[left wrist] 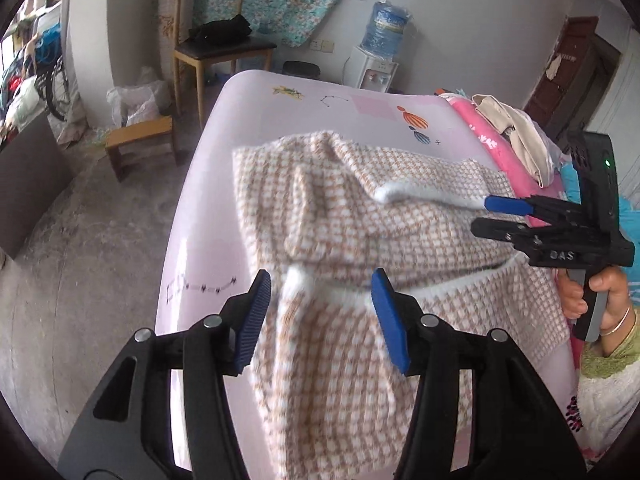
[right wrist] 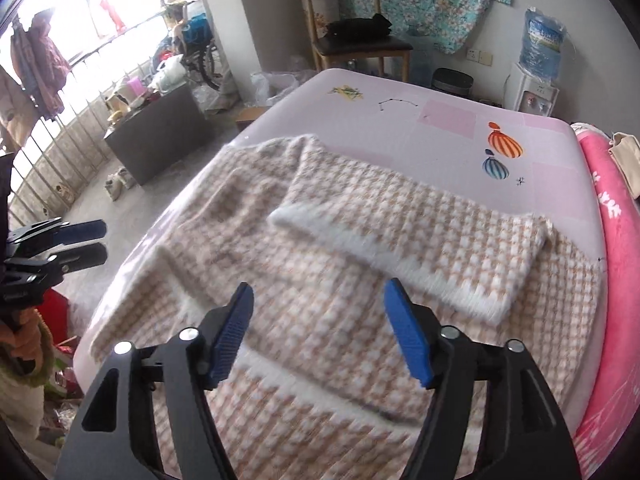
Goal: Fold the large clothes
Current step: 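Release the collar and open both grippers above the coat, then grasp the fluffy folded edge with the left gripper while the right gripper grasps it, then lift the held edge with both grippers and fold it over the coat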
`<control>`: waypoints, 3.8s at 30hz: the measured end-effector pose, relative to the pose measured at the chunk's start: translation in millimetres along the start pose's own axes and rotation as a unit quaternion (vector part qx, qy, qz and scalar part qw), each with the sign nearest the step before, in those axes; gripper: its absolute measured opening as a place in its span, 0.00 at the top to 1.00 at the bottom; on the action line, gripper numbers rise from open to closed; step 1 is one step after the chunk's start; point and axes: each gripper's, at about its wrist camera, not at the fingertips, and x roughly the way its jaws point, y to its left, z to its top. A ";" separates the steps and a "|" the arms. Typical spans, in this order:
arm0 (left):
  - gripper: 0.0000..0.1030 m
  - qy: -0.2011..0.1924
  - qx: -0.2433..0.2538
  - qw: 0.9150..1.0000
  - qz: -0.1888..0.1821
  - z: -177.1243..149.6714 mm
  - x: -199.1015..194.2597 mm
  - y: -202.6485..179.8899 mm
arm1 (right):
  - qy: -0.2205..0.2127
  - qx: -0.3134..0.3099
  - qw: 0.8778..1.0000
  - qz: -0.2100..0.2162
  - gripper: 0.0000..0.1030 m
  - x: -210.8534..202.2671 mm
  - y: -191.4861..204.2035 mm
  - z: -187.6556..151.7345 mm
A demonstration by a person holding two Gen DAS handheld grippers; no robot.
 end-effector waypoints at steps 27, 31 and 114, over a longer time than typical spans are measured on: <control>0.68 0.005 -0.078 0.989 -0.126 -50.1 43.6 24.0 | 0.019 0.111 0.993 0.030 0.32 -13.2 -8.7 -138.5; 0.69 0.047 -0.063 0.995 -0.053 -43.0 67.0 17.2 | 0.016 0.114 0.993 0.033 0.31 -11.9 -9.6 -139.7; 0.67 0.077 0.033 0.988 0.130 -44.0 83.5 -34.4 | 0.061 0.136 0.978 -0.143 0.73 -26.7 -110.9 -125.8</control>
